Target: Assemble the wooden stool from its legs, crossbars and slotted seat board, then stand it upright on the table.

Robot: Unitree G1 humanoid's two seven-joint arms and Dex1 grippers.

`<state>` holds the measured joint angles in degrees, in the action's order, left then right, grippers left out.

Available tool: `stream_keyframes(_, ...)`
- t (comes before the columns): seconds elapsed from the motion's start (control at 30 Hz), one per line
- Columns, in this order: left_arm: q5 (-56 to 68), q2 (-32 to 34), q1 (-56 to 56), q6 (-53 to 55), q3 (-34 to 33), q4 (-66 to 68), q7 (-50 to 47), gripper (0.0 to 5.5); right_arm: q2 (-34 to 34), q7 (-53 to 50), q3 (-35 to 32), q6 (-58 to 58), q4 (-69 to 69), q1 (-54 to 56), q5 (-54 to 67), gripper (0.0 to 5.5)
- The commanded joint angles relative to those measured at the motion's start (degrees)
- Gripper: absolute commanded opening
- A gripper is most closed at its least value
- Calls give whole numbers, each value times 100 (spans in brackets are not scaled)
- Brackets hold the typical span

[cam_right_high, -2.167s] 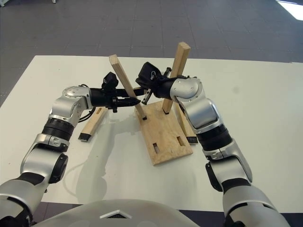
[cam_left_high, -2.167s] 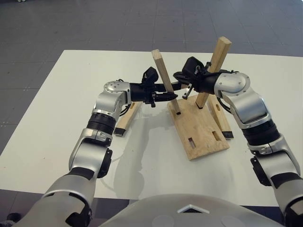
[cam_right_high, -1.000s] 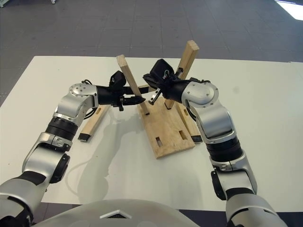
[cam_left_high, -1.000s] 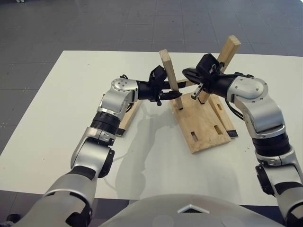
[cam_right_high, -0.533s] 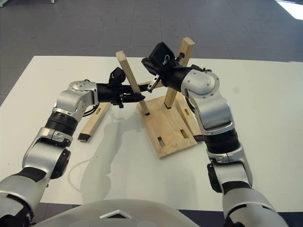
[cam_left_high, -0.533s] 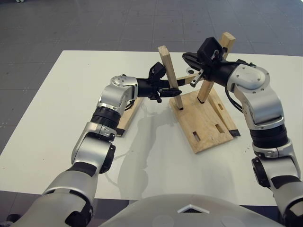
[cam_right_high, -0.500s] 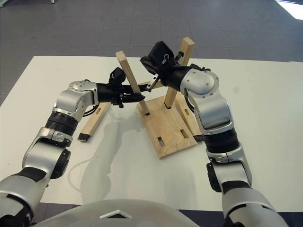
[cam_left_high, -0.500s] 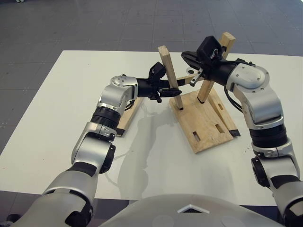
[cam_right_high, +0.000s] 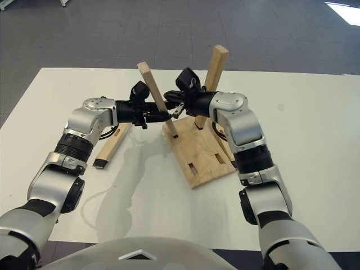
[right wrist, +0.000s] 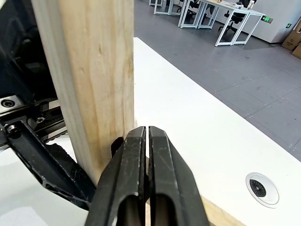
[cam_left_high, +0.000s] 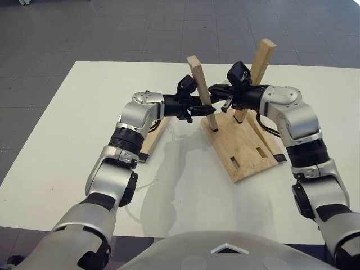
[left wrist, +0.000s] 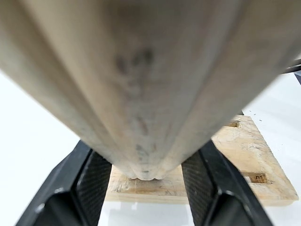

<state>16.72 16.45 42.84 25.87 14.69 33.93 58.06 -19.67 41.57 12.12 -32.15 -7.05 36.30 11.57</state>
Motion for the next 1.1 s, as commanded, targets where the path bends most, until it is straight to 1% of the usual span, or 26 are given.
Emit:
stream_keyframes(0.03,-413,27,-617,477,373,228,-33,205,126,-507,-708,-361,903,-212,365,10)
stream_keyframes(0.13,-461,16,-623,438,410,198,-79,205,78,-918,-1495,-738,2087,-32,866,10)
stream_keyframes(0.2,-455,24,-643,453,409,158,-97,205,-197,-990,-1750,-1039,2630,-137,1025,10)
stream_keyframes(0.3,-481,62,-723,454,434,77,-161,205,-511,-1049,-2028,-1261,2867,-290,1138,10)
stream_keyframes(0.43,-650,62,-812,348,580,87,-298,205,-706,-1113,-2061,-1259,2867,-645,1117,10)
stream_keyframes(0.5,-564,34,-861,389,534,15,-318,204,-726,-1139,-2019,-1253,2899,-787,1130,10)
stream_keyframes(0.7,-134,43,-693,528,101,-316,-274,204,-768,-1143,-2004,-1240,2938,-1085,1174,10)
stream_keyframes(0.73,-85,46,-667,539,43,-377,-247,241,-775,-1145,-2006,-1246,2960,-1125,1187,10)
stream_keyframes(0.77,-60,47,-643,520,2,-434,-231,250,-780,-1150,-2006,-1247,2977,-1160,1193,10)
stream_keyframes(0.9,-76,7,-618,517,-104,-593,-247,331,-772,-1181,-1983,-1266,3069,-1286,1239,10)
stream_keyframes(0.97,-97,7,-632,536,-134,-612,-268,357,-777,-1186,-1967,-1290,3097,-1322,1264,10)
stream_keyframes(1.03,-190,125,-732,527,-110,-716,-273,388,-898,-1112,-1938,-1312,3131,-1414,1285,10)
stream_keyframes(1.1,-412,381,-921,478,45,-968,-239,421,-1242,-863,-1956,-1354,3219,-1682,1313,10)
